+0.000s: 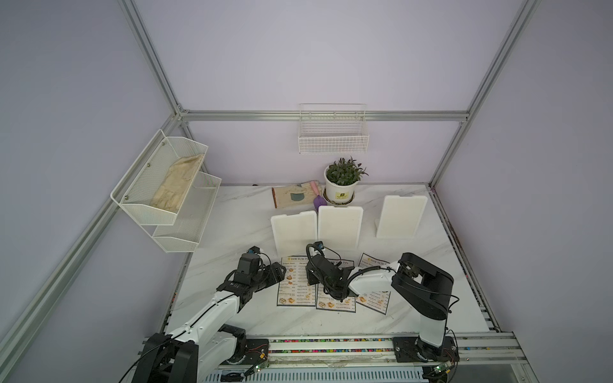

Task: Insert the menus into the narrow rack
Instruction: Pick up the menu from the center of the board.

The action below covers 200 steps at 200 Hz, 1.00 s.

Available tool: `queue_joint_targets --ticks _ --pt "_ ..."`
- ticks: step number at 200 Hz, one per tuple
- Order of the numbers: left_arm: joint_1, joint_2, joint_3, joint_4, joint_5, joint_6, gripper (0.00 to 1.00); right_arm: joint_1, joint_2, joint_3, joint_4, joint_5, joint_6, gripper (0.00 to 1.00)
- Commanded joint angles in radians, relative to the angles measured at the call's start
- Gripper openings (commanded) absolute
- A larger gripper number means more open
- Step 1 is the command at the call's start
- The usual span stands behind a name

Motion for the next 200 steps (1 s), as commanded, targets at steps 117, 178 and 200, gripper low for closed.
queue_joint_targets --ticks 117,178,200 --pt "-0.040 0.242 -0.016 0.236 0.007 -0.028 0.58 0.025 0.091 -0.013 0.097 -0.134 0.049 0.50" --pt "-0.041 0.234 -0.018 0.244 0.006 -0.031 0.52 0.027 0.075 -0.024 0.138 -0.181 0.048 0.31" --pt "-0.041 0.207 -0.015 0.226 0.006 -0.032 0.53 0.027 0.059 -0.028 0.139 -0.158 0.052 0.21"
